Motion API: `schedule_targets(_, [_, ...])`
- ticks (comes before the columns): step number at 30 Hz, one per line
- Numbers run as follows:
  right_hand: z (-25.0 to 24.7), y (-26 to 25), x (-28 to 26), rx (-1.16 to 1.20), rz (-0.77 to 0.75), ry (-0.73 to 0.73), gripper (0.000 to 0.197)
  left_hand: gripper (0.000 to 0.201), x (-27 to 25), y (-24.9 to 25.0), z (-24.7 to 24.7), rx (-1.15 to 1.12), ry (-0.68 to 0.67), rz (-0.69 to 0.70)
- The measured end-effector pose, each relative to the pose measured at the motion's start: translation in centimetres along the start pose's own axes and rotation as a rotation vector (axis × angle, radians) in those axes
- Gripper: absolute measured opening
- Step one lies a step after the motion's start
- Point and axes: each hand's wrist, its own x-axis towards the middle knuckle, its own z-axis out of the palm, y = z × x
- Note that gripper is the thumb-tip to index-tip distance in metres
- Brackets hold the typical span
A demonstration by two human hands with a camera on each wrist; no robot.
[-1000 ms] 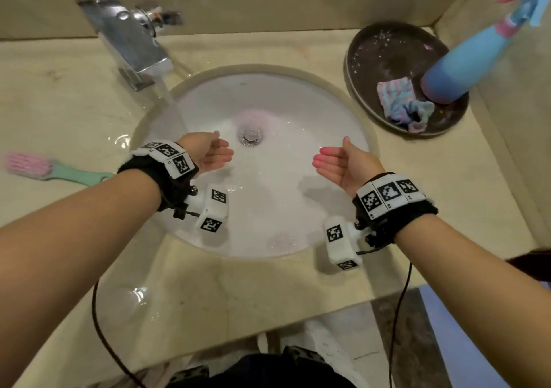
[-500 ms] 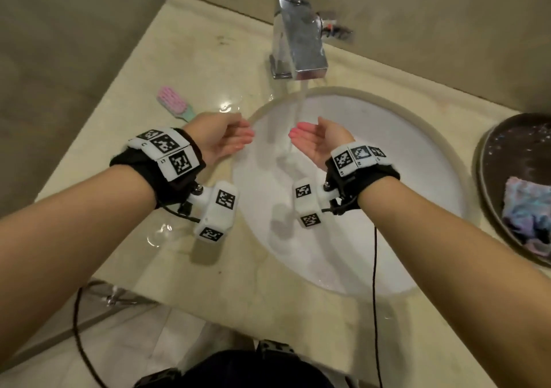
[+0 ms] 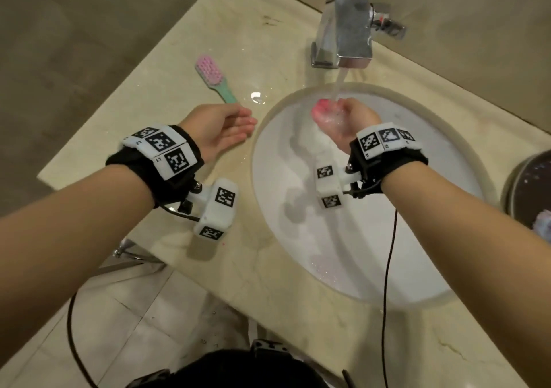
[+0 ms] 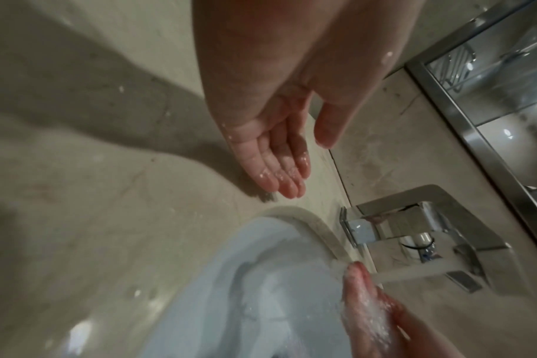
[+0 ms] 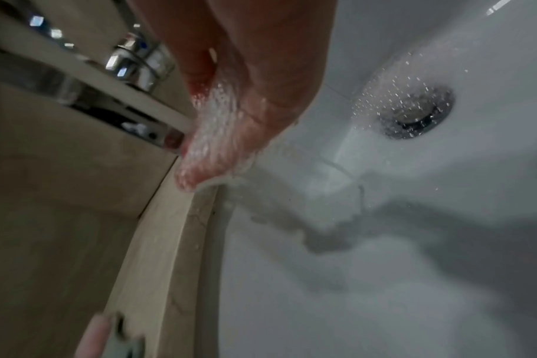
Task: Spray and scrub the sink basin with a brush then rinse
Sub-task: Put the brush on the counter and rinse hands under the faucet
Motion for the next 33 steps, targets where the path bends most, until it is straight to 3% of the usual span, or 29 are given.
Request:
schedule_targets(6, [-4.1,2.9,-6.1,-0.462,0.232,-0.098,0.024,0.018,-0.8,-0.6,2.2,0.006,-0.053,0.037])
schedule_targets(13, [-10.8,6.1,-11.3,-1.301,0.604,-0.275,0.036,0.016,-0.9,-2.3,3.7,0.033,-0.088,0.017])
schedule_targets(15, [-11.8,5.6,-11.4,-1.487,0.597,-0.277,0.038,0.016,-0.9,-2.5,3.8,0.041,-0.089,0.010])
schedule_targets(17, [-12.1,4.9,-10.5,-1.704,0.517,-0.270,0.039,0.017,-0.8,-2.7,3.7,0.048,-0.084,0.006])
schedule_targets(19, [-11.9,4.1,-9.0,-1.775,0.411,-0.217,0.040,0.018,-0.7,-2.7,3.6,0.052,-0.075,-0.002])
schedule_targets(21, [-10.9,3.3,-6.8,-1.602,0.323,-0.133,0.040,0.018,-0.5,-2.6,3.4,0.053,-0.069,-0.009])
schedule_targets(24, [-8.2,2.4,-3.9,-1.063,0.208,-0.022,0.041,0.020,-0.2,-2.3,3.3,0.055,-0.065,-0.019])
schedule_targets(28, [-4.4,1.0,-1.6,-0.466,0.091,-0.030,0.040,0.022,0.3,-1.3,3.2,0.045,-0.054,-0.019])
schedule_targets(33, [-1.3,-0.2,0.2,-0.050,0.060,-0.034,0.039,0.022,0.8,-0.3,2.8,0.028,-0.021,-0.025])
